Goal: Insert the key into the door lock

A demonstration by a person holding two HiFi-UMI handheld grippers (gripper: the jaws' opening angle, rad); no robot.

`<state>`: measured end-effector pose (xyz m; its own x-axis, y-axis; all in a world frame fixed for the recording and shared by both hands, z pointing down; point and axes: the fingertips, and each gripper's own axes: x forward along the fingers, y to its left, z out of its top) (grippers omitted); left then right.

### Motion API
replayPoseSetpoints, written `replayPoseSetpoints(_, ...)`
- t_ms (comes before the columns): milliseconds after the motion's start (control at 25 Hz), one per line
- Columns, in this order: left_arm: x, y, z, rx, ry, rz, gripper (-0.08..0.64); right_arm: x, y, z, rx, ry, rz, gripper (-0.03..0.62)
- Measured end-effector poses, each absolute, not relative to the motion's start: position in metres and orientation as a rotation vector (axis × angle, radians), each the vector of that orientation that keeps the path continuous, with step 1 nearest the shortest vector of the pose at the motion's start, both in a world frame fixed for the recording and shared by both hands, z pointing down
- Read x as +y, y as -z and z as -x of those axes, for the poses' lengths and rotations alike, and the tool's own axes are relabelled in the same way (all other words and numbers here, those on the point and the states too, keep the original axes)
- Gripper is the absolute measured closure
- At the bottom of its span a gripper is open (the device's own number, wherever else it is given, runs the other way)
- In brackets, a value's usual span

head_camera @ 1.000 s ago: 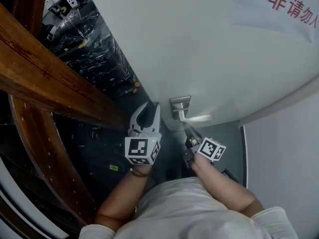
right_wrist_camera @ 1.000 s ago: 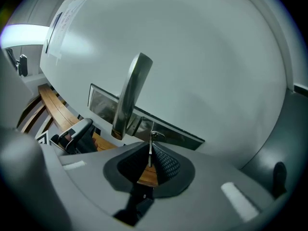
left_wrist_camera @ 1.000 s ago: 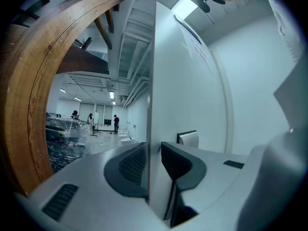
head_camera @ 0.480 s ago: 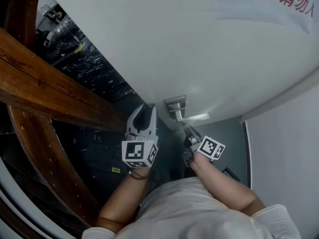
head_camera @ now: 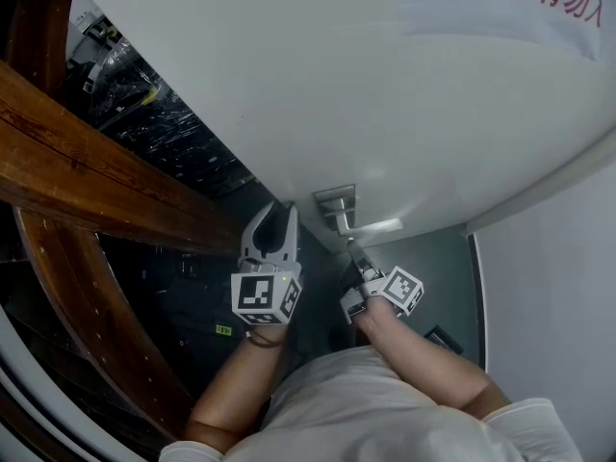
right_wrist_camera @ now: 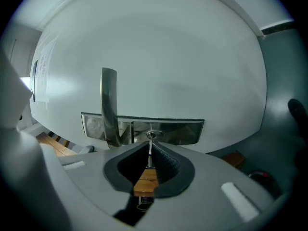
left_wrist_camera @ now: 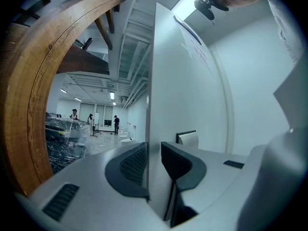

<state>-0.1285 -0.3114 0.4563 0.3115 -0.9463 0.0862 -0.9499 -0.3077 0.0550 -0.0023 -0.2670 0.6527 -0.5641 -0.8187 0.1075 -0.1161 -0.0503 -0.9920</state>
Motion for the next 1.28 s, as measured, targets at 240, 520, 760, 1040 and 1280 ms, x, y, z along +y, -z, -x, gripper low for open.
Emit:
replayPoseSetpoints(240, -0.313, -0.456, 0.129, -1.791, -0.053, -2.468, 0.474, -0.264, -0.654, 0.022, 1.702, 1.694, 0.942, 0.571)
replayPoseSetpoints(520, -0.313, -0.456, 0.129, -1.791, -0.053, -2.467, 0.474, -0.266, -0.649, 0.018, 1.731, 1.657, 0.948, 0.572)
replayPoseSetpoints(760, -0.312, -0.456, 0.129, -1.788, -0.039, -2.466, 0.474, -0.271, -0.655, 0.018, 1.704, 1.686, 0.962, 0.572)
replayPoseSetpoints(1040, -0.313, -0.456, 0.129, -1.786, -0.034, -2.462, 0.474, -0.274, -0.655, 0.019, 1.747, 1.668, 0.913, 0.572)
replayPoseSetpoints(1280, -0.313, -0.457, 0.130, -1.794, -0.030, -2.454, 0.474, -0.295, -0.655, 0.019, 1.751, 1.675, 0.896, 0.572)
